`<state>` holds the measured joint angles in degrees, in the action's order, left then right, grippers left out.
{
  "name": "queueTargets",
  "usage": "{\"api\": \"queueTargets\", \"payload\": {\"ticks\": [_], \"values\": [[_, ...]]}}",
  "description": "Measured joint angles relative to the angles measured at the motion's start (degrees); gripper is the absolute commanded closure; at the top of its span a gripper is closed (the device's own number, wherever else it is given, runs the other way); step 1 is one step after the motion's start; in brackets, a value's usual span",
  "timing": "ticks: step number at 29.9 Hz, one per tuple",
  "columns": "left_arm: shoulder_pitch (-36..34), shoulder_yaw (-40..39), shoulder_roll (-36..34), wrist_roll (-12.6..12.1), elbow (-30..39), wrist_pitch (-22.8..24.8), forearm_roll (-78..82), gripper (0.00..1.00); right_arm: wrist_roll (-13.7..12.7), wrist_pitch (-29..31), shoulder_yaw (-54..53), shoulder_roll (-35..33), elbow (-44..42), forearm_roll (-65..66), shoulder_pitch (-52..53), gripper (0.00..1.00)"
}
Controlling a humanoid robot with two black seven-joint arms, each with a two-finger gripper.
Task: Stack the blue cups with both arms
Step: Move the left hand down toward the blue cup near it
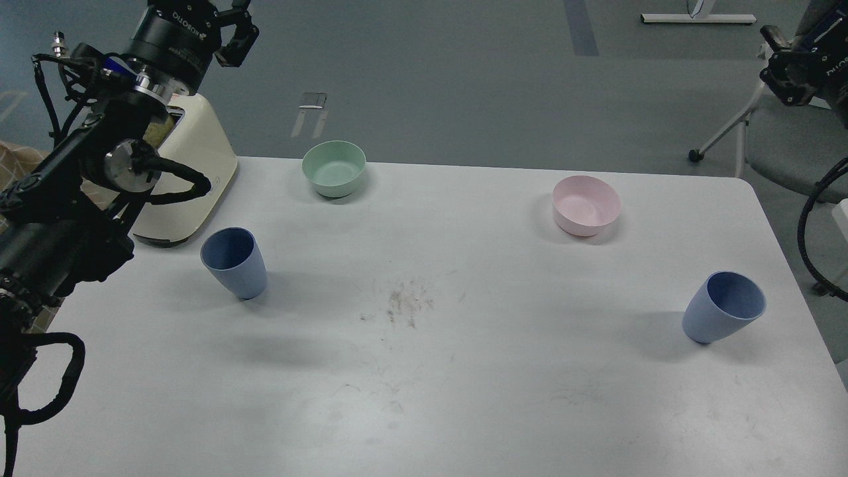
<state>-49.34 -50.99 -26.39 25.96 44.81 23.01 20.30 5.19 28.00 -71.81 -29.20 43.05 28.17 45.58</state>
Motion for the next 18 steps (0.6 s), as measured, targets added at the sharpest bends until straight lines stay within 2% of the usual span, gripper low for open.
{"api": "queueTargets", "payload": {"ticks": [18], "values": [[-0.08,0.19,-0.54,-0.06,-0.16,0.86,0.18,0.02,0.18,0.0,-0.18,0.0,0.45,-0.04,-0.8,0.0]]}}
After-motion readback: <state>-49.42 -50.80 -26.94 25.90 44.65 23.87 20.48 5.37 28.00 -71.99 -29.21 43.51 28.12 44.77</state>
